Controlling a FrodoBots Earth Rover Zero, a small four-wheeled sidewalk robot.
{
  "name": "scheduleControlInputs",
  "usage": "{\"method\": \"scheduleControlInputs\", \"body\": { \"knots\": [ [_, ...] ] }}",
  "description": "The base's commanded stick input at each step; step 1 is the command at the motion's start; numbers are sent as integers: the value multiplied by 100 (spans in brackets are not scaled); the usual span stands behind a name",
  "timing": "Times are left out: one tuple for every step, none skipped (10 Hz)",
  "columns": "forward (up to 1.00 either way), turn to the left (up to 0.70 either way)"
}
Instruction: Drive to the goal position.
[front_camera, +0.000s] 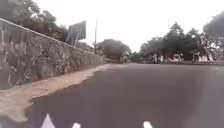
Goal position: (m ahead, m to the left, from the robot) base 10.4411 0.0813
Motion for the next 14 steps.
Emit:
{"method": "scheduleControlInputs", "body": {
  "knots": [
    [85, 0],
    [85, 0],
    [85, 0],
    [85, 0],
    [85, 0],
    [85, -2],
    [85, -7],
    [85, -12],
    [85, 0],
    [85, 0],
    [85, -21],
    [85, -14],
    [85, -6],
    [85, -18]
  ]
}}
